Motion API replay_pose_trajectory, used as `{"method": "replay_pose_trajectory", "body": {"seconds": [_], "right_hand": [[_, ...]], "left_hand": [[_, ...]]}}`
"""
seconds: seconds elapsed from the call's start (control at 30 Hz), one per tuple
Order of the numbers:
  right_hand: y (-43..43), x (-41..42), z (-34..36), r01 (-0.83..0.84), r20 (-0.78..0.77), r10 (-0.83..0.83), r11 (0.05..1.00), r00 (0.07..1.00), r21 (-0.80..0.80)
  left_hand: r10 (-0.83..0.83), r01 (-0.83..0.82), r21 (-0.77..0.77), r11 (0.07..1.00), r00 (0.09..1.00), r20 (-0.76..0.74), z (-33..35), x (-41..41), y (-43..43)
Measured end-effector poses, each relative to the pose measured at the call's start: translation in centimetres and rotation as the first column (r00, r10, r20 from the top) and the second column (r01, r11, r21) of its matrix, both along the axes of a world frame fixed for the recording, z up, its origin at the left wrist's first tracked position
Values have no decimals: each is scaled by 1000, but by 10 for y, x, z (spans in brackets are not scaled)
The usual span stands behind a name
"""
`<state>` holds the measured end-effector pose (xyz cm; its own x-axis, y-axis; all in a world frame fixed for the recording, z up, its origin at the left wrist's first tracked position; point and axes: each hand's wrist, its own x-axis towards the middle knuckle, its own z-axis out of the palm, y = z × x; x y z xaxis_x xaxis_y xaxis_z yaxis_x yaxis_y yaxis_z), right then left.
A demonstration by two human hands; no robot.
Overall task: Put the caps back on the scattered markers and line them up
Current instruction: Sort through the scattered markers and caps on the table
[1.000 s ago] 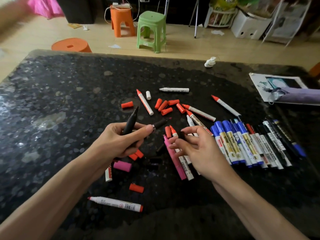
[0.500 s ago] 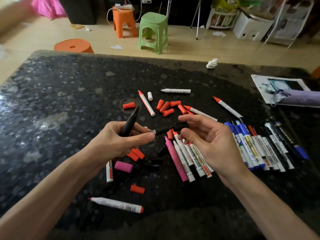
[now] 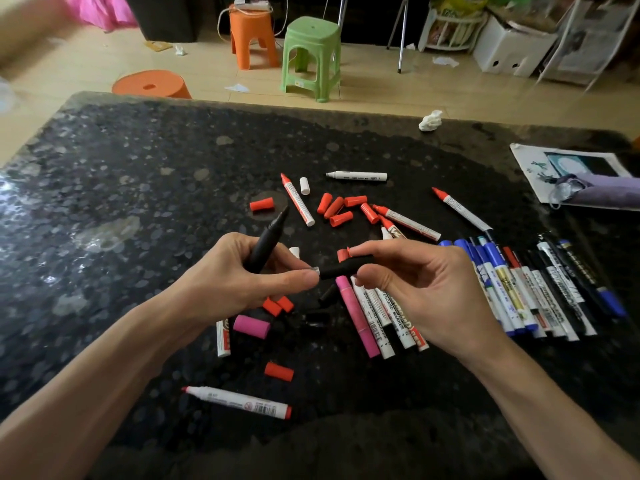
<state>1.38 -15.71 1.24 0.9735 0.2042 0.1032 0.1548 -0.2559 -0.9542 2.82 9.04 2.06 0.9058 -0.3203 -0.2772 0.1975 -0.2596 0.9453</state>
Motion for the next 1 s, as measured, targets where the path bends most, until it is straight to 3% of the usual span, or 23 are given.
{"method": "replay_pose_trajectory", "body": {"seconds": [0.47, 0.67, 0.8, 1.0], "right_hand": [[8, -5, -5, 39, -2, -39, 997, 999, 72], [10, -3, -3, 39, -161, -5, 976, 987, 212], [19, -9, -6, 102, -300, 2, 939, 954, 330], [7, 0, -8, 260, -433, -76, 887, 898, 383]], "left_hand": [[2, -2, -55, 999, 1000, -2, -5, -1, -2], [-45, 20, -184, 983, 990, -133, -9, -5, -18], [-96, 68, -208, 976, 987, -129, -17, -7, -21], [94, -124, -205, 971, 984, -149, -33, 2, -20]]}}
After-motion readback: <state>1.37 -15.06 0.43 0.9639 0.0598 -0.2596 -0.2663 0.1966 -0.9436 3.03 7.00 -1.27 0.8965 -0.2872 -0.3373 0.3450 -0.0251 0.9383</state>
